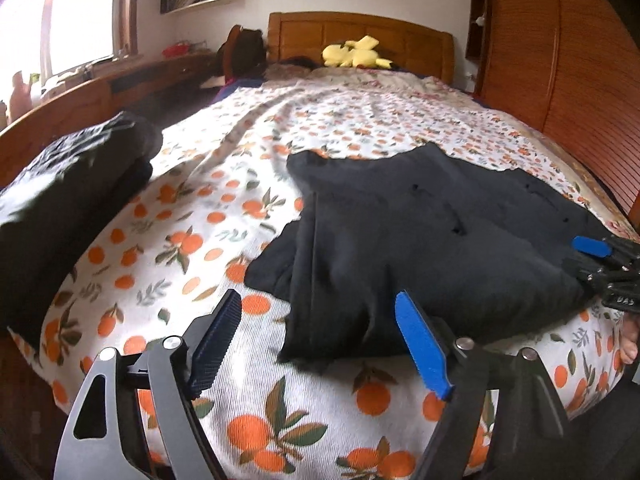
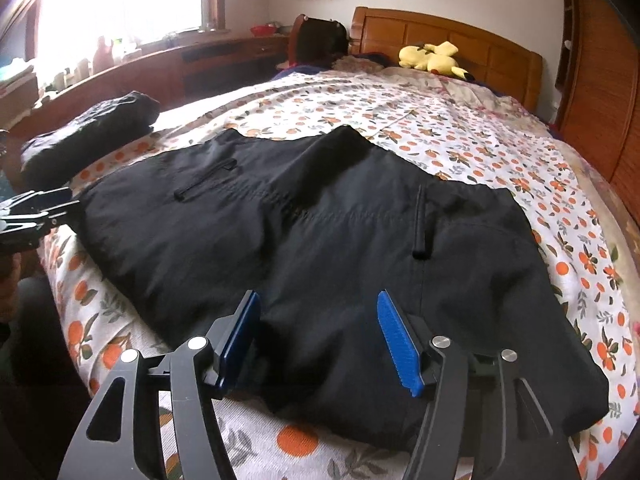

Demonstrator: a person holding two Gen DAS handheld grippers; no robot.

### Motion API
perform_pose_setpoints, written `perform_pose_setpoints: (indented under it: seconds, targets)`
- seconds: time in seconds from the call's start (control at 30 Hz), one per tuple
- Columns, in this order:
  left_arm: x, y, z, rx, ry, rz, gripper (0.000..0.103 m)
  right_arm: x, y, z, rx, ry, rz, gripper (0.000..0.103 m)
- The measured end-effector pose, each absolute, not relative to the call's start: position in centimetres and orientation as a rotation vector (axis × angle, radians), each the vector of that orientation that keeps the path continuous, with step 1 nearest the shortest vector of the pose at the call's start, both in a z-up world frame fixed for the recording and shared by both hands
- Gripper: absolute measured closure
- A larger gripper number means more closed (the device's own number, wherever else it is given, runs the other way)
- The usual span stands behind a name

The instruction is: Fold large clothes

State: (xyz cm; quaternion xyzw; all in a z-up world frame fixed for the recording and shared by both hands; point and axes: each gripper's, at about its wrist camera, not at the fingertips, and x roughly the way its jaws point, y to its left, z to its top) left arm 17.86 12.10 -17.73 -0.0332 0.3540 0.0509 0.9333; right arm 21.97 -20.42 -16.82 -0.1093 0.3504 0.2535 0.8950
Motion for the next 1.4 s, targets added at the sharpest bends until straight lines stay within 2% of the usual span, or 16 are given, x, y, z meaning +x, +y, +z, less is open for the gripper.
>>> perform_pose_setpoints:
  seconds: [0.33, 0.5, 0.6, 0.67, 0.8, 0.9, 0.97, 1.4]
  targets:
    - [17.3, 12.1, -19.6, -0.129, 0.795, 0.133, 0.022, 21.3, -20.5, -16.4, -0.231, 0.712, 0.553, 0.045]
    - [16.9, 12.1, -20.2, -0.170, 0.811, 0.135, 0.026, 21.4, -20.4, -16.3, -0.231, 0.713, 0.553, 0.044]
    - [16.9, 12.2, -20.1, -0.200, 0.816, 0.124, 0.034, 21.4, -20.4, -16.3, -0.232, 0.711, 0.554, 0.044]
    - [16.9, 12.0, -20.0, -0.210, 0.816, 0.107, 0.044, 21.4, -20.3, -16.3, -0.233, 0.713, 0.554, 0.044]
    - [17.2, 11.8, -19.7, -0.225, 0.821, 0.095, 0.053, 21.4, -20.2, -16.3, -0.236, 0.714, 0.555, 0.044]
    - [17.5, 11.7, -19.3, -0.230, 0.825, 0.062, 0.070, 21.4, -20.2, -16.3, -0.240, 0.712, 0.554, 0.044]
    - [17.6, 11.4, -18.3, -0.224, 0.808, 0.028, 0.087, 21.4, -20.3, -16.4, -0.242, 0.711, 0.554, 0.044]
    - [18.2, 5.1, -9.3, -0.040, 0.603, 0.012, 0.095, 20.5, -24.8, -15.5, -0.191, 0.667, 0.525, 0.044]
